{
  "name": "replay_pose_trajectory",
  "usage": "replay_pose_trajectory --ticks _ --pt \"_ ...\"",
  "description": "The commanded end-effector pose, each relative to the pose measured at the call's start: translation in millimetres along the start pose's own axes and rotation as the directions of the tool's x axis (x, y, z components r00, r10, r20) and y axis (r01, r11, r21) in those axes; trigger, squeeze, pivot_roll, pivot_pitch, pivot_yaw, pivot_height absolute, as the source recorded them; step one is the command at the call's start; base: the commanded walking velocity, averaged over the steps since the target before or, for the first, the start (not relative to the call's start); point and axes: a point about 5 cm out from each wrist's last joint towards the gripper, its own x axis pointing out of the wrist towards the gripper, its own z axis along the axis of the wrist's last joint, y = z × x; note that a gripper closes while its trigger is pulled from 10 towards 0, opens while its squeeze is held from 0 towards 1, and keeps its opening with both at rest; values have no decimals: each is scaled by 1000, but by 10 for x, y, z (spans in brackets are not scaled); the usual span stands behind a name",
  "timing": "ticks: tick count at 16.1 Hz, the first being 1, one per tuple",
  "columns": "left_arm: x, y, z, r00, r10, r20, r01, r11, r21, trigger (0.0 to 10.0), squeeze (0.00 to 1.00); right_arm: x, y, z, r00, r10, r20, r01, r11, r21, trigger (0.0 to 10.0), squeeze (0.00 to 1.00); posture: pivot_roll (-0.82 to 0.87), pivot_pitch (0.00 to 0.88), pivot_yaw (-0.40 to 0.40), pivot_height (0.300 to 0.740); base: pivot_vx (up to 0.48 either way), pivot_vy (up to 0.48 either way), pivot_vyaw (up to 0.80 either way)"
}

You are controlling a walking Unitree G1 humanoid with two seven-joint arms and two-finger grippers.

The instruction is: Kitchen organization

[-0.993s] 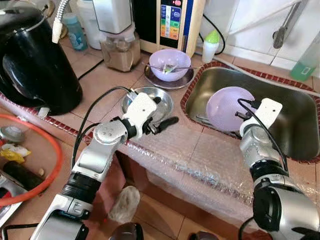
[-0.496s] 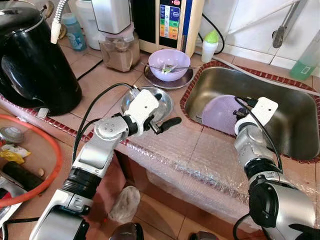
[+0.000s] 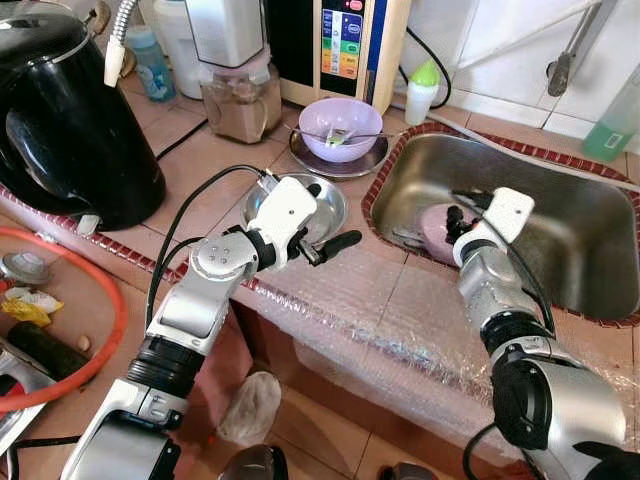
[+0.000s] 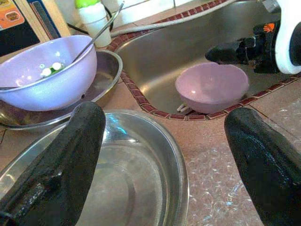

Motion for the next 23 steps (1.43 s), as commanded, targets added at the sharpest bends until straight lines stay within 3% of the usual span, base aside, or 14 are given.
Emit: replay_pose_trajectory --ticks 1,2,3,4,6,8,11,12,13,14,18,19,20,23 --pt "-26 67 -4 999 37 -6 -37 999 13 10000 1000 18 39 141 996 48 77 -41 996 -83 10000 1000 22 51 30 740 0 0 0" --pt "-39 101 -8 997 72 -3 -72 997 5 10000 1000 16 70 198 990 78 117 -67 994 -90 10000 1000 22 51 29 740 0 0 0" --pt "-73 234 5 977 212 21 -211 977 -25 10000 1000 -9 149 281 970 152 191 -131 984 -121 10000 1000 20 51 24 740 0 0 0" --pt "-135 383 14 935 353 37 -349 933 -90 10000 1000 -56 243 295 947 228 225 -194 967 -163 10000 1000 18 52 21 740 0 0 0" --pt "-224 508 -11 878 478 22 -470 869 -152 10000 1000 -144 372 244 915 327 236 -291 940 -176 10000 1000 14 55 19 740 0 0 0" --pt "-319 629 -110 805 591 -54 -587 780 -219 10000 1000 -297 498 177 863 435 256 -380 894 -238 10000 1000 11 55 18 740 0 0 0" --pt "-366 697 -259 767 625 -145 -640 729 -246 10000 1000 -501 615 113 802 542 250 -474 833 -285 10000 1000 5 52 19 740 0 0 0" --pt "-362 700 -314 767 612 -190 -641 720 -267 10000 745 -580 655 109 775 582 246 -510 806 -301 10000 1000 4 52 19 740 0 0 0" --pt "-329 681 -332 790 577 -205 -612 730 -304 10000 0 -629 682 96 760 605 237 -529 788 -315 10000 227 -2 49 20 740 0 0 0" --pt "-299 671 -324 800 565 -201 -599 733 -323 10000 0 -654 697 92 752 615 239 -538 781 -318 10000 0 -2 48 19 740 0 0 0" --pt "-167 585 -347 844 482 -237 -536 730 -424 10000 0 -702 692 121 774 590 228 -543 805 -241 10000 0 -1 48 24 740 0 0 0" --pt "-156 572 -358 850 466 -246 -526 724 -446 9529 0 -722 699 138 767 599 230 -555 799 -232 10000 0 0 49 26 740 0 0 0" --pt "-144 546 -386 861 434 -265 -508 714 -481 706 0 -749 705 155 757 611 233 -570 791 -224 10000 0 -1 50 28 740 0 0 0" --pt "-140 503 -433 874 391 -291 -486 680 -549 0 0 -769 670 154 763 609 214 -574 792 -209 10000 0 -3 54 32 740 0 0 0"
